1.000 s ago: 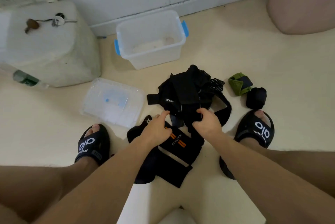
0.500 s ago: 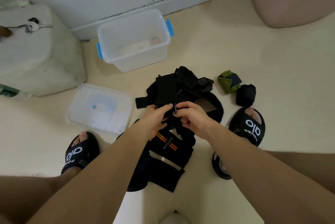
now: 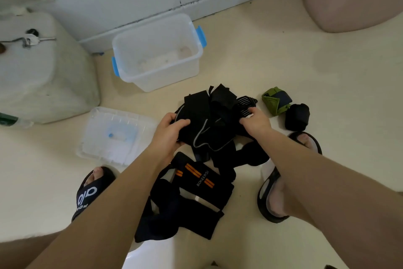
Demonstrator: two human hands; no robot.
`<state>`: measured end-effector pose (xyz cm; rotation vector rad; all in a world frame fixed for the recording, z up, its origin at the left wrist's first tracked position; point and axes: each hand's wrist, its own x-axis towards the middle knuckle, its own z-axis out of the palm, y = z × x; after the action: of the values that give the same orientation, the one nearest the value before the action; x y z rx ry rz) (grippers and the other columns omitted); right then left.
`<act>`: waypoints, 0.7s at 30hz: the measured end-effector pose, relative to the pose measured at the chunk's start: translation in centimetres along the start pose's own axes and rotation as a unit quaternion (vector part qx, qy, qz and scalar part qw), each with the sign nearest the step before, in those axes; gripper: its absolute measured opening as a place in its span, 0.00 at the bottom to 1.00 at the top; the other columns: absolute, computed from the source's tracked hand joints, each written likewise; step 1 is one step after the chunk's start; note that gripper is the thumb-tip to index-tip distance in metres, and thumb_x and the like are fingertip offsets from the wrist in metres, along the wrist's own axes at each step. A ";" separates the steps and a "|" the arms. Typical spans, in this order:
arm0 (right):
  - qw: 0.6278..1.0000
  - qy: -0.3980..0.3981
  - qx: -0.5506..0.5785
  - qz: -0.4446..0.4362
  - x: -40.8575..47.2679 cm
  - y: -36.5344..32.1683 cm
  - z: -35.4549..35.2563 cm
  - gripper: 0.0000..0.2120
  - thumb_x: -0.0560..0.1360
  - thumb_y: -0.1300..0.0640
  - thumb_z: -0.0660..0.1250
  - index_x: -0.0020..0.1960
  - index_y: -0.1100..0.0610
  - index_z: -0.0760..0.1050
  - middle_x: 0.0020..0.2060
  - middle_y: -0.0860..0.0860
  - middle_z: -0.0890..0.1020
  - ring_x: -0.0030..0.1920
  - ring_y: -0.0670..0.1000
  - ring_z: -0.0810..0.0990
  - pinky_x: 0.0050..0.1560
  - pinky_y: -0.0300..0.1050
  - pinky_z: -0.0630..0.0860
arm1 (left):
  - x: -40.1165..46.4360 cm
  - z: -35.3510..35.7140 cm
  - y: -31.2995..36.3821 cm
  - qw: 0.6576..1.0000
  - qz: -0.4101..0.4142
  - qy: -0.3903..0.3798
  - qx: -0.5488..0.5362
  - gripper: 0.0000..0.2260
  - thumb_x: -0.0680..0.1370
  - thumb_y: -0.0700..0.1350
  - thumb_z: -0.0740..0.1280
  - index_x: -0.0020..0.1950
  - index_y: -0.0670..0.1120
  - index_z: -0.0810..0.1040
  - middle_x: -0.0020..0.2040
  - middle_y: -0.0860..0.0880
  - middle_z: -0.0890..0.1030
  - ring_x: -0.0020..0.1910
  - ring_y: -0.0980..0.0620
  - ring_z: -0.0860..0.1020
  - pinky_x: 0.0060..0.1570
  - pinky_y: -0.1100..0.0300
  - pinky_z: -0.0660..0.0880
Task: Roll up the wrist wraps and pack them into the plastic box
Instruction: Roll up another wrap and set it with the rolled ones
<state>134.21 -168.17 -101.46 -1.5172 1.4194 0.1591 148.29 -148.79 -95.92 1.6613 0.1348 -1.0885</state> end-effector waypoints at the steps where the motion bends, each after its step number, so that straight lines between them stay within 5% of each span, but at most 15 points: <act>1: 1.000 -0.013 -0.016 0.007 0.4 -0.1 0.0 0.28 0.79 0.60 0.68 0.78 0.58 0.67 0.70 0.59 0.75 0.69 0.61 0.74 0.65 0.47 0.71 | 0.3 0.1 -0.1 1.000 0.007 -0.005 0.025 0.04 0.81 0.39 0.68 0.48 0.44 0.74 0.48 0.46 0.82 0.47 0.49 0.83 0.42 0.56 0.81; 7: 0.996 -0.042 0.040 0.065 12.1 4.5 2.3 0.40 0.63 0.49 0.64 0.76 0.49 0.69 0.73 0.59 0.72 0.67 0.63 0.77 0.69 0.59 0.75 | 2.3 0.6 -0.6 0.996 0.003 -0.028 0.090 0.02 0.79 0.42 0.71 0.48 0.47 0.79 0.54 0.45 0.85 0.55 0.46 0.84 0.57 0.49 0.82; 12: 0.989 -0.022 0.103 0.108 5.8 -1.3 0.3 0.28 0.79 0.64 0.69 0.78 0.58 0.67 0.67 0.60 0.76 0.41 0.52 0.76 0.55 0.49 0.76 | 3.3 0.7 -0.3 0.992 0.008 -0.047 0.117 0.02 0.79 0.45 0.71 0.48 0.48 0.80 0.47 0.50 0.85 0.51 0.49 0.84 0.61 0.48 0.79; 16: 0.976 0.000 0.158 0.149 6.4 -0.9 -0.4 0.22 0.77 0.65 0.72 0.70 0.65 0.73 0.58 0.59 0.78 0.51 0.59 0.79 0.53 0.52 0.75 | 3.3 0.5 0.1 0.991 0.019 -0.046 0.122 0.02 0.80 0.45 0.70 0.48 0.49 0.81 0.45 0.53 0.85 0.47 0.53 0.83 0.57 0.52 0.79; 21: 0.962 0.017 0.227 0.148 6.1 -0.6 -1.2 0.16 0.78 0.64 0.71 0.65 0.62 0.75 0.58 0.53 0.73 0.57 0.54 0.72 0.55 0.48 0.68 | 2.0 0.5 0.8 0.990 0.042 -0.051 0.127 0.03 0.81 0.43 0.68 0.52 0.48 0.81 0.46 0.52 0.85 0.44 0.56 0.83 0.52 0.56 0.79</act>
<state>135.88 -173.22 -104.67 -0.9347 1.5782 -0.0136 149.61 -150.34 -96.81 1.8152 -0.1450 -1.1619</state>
